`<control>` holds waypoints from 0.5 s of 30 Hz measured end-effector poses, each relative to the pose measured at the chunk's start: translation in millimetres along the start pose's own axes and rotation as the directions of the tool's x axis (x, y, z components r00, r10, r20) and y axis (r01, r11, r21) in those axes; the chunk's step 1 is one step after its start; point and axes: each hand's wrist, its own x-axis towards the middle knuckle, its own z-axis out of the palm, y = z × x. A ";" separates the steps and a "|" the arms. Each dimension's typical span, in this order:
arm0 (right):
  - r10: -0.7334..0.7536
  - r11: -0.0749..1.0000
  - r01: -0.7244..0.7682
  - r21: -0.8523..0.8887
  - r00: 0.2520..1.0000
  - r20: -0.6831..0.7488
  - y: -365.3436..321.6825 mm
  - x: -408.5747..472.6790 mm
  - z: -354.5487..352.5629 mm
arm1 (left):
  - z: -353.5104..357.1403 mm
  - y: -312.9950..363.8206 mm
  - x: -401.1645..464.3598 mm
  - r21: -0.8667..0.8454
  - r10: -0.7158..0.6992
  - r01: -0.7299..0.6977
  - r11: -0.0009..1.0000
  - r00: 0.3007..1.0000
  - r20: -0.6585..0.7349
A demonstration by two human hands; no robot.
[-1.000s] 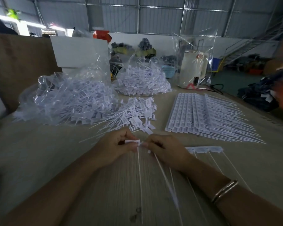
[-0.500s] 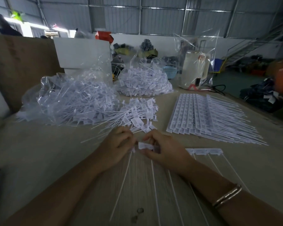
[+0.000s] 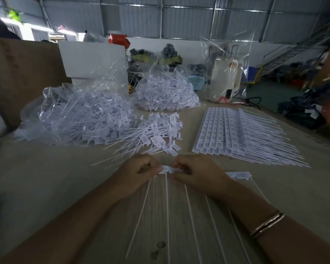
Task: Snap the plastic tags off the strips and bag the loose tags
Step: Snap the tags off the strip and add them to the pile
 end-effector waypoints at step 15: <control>0.044 0.999 -0.044 0.019 0.999 -0.019 -3.9 -0.3 1.1 | -15.2 3.1 0.1 0.277 0.121 -0.088 0.957 0.987 -0.106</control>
